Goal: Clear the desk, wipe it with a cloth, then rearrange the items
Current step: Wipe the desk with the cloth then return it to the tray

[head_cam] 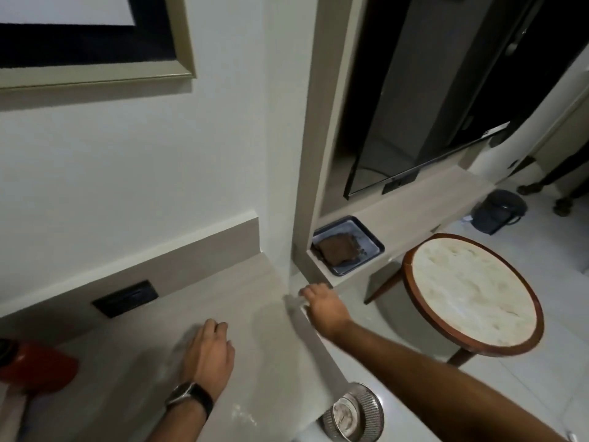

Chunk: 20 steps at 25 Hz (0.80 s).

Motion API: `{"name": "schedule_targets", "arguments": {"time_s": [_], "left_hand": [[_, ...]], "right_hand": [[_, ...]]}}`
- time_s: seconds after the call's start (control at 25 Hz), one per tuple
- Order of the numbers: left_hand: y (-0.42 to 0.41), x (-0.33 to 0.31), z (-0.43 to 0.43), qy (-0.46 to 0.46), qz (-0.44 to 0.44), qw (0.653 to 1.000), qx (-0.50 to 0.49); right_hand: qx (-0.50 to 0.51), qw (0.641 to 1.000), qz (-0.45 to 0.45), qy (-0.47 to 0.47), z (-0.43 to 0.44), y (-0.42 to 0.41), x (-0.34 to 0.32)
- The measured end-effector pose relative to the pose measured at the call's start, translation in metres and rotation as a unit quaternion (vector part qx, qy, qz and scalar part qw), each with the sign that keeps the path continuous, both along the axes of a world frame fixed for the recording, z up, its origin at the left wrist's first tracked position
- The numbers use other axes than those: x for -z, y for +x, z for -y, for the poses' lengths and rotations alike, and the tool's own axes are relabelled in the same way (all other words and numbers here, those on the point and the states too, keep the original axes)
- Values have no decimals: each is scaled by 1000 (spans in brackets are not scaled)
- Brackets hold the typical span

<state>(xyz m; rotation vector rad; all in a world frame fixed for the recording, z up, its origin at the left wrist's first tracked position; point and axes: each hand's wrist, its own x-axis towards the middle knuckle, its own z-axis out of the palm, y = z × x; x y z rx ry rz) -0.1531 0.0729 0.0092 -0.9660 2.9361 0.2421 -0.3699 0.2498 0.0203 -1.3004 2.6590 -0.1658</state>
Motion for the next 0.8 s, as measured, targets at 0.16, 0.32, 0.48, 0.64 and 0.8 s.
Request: {"name": "schedule_targets", "arguments": {"time_s": [0.16,0.32,0.48,0.64,0.8], "left_hand": [[-38,41,-5,26,54,998,6],[-41,81,-11,60,84,995,-15],[-36,105,-10,81,55,994,-43],[-37,110,-6,91,42,994,-46],[-26,87,-2,122,7,991,-55]], "right_hand": [[99,994,9,34,-5,-91,-1],[137,988,31,60,8,-153,9],[101,985,7,136,19,-186,30],[86,987,-14,137,21,-198,44],[110,989,-9,96,20,-206,31]]}}
